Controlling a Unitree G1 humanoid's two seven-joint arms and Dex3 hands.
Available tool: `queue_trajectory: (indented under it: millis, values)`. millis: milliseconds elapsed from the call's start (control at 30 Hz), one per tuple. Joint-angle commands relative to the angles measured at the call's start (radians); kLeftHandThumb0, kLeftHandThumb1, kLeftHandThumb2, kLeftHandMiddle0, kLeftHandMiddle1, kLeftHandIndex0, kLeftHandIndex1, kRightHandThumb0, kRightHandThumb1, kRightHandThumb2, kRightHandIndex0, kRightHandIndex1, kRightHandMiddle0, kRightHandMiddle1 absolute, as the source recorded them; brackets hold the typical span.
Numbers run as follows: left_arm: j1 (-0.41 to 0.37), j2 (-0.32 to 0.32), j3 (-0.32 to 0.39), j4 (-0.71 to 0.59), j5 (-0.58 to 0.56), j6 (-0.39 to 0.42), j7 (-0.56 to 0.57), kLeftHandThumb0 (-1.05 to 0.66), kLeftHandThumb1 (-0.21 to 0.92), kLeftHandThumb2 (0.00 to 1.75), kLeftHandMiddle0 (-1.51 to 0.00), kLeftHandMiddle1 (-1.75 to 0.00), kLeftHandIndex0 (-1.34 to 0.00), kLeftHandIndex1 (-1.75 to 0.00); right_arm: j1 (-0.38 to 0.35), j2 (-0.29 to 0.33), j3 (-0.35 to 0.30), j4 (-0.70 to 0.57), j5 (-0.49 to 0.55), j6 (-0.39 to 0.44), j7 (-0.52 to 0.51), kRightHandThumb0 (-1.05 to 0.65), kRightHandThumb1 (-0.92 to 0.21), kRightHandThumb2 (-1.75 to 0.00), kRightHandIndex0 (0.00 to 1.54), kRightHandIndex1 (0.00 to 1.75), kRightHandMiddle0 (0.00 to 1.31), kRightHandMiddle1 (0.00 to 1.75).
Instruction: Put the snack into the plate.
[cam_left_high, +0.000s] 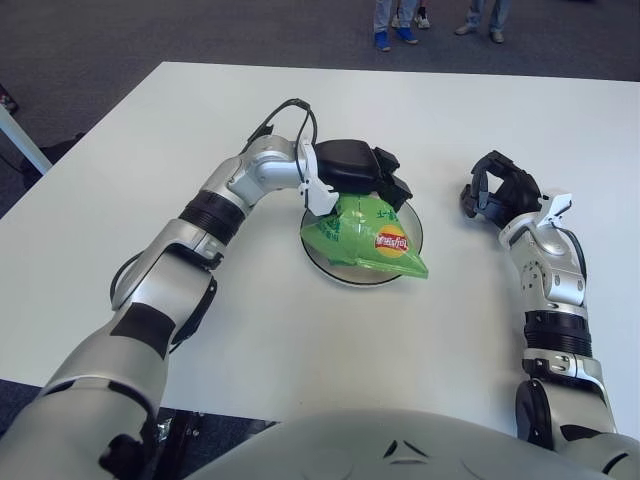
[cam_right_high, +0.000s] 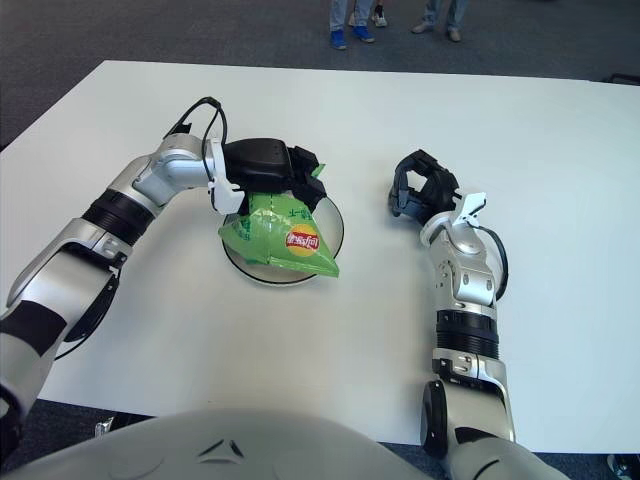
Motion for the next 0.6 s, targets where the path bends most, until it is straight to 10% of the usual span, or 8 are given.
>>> queue_trajectory:
  millis: [0, 67, 233, 567]
  values:
    - [0.02, 0.016, -0.029, 0.025, 0.009, -0.019, -0.026, 0.05, 0.22, 1.4, -0.67, -1.75, -0.59, -1.63, 0.043, 0.018, 0.008, 0.039, 0.006, 0.054, -0.007, -0.48, -0.34, -1.29, 1.3, 1.75, 0.6, 1.75]
    - [0.001, 0.018, -0.041, 0.039, -0.003, -0.04, -0.048, 0.02, 0.24, 1.36, -0.67, -1.75, -0.55, -1.59, 0.043, 0.018, 0.008, 0.038, 0.006, 0.056, -0.007, -0.48, -0.34, -1.29, 1.3, 1.75, 0.6, 1.75]
    - [-0.047, 0.032, -0.062, 0.073, -0.033, -0.095, -0.099, -0.71, 0.46, 0.88, -0.42, -1.75, -0.07, -1.51, 0.043, 0.018, 0.007, 0.037, 0.007, 0.058, -0.008, -0.48, -0.34, -1.3, 1.3, 1.75, 0.6, 1.75]
    - [-0.107, 0.051, -0.09, 0.094, -0.139, -0.135, -0.223, -0.91, 0.57, 0.68, -0.09, -1.56, 0.0, -0.94, 0.042, 0.017, 0.005, 0.037, 0.012, 0.063, -0.006, -0.48, -0.34, -1.3, 1.3, 1.75, 0.6, 1.75]
